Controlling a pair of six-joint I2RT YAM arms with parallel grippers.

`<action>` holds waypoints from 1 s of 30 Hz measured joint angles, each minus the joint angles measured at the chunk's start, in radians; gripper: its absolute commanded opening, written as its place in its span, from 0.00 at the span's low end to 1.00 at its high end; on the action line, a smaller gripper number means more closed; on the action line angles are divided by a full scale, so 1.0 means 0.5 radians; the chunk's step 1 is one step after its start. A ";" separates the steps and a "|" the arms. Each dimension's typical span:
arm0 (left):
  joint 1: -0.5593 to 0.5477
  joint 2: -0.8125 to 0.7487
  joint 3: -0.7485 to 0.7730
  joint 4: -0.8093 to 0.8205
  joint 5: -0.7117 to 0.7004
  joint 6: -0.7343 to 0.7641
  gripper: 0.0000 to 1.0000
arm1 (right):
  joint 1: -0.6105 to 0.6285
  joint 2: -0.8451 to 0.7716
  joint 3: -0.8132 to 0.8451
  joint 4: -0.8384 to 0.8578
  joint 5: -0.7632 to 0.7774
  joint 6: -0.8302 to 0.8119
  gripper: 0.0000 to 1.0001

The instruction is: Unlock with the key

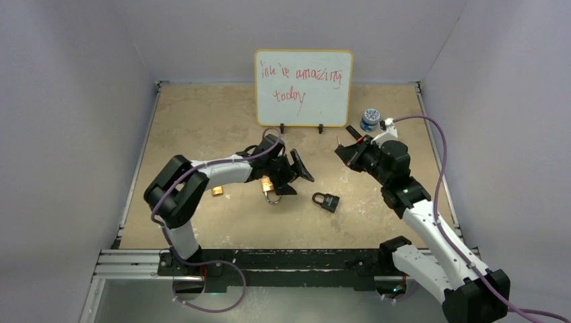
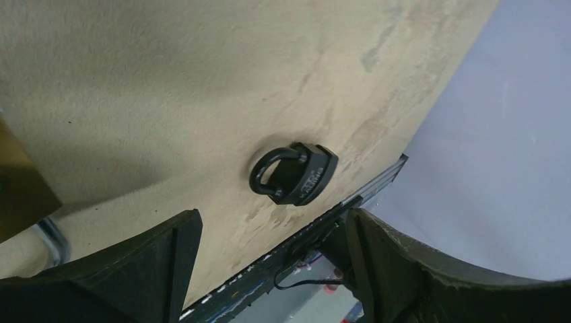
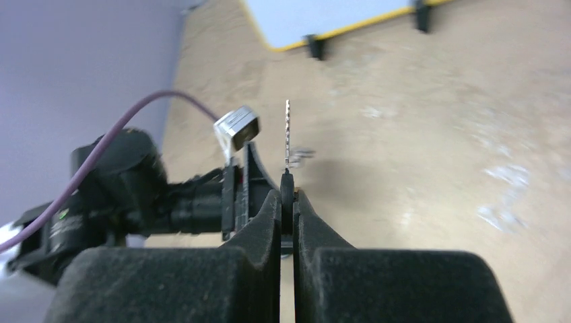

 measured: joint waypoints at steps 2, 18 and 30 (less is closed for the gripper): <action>-0.051 0.103 0.076 -0.102 -0.033 -0.115 0.84 | 0.000 -0.002 0.000 -0.164 0.176 0.018 0.00; -0.397 0.792 1.258 -1.131 -0.377 -0.504 0.92 | 0.000 -0.184 -0.134 -0.777 0.748 0.160 0.00; -0.519 0.877 1.279 -1.295 -0.330 -0.644 0.68 | 0.000 -0.236 -0.136 -0.904 0.843 0.158 0.00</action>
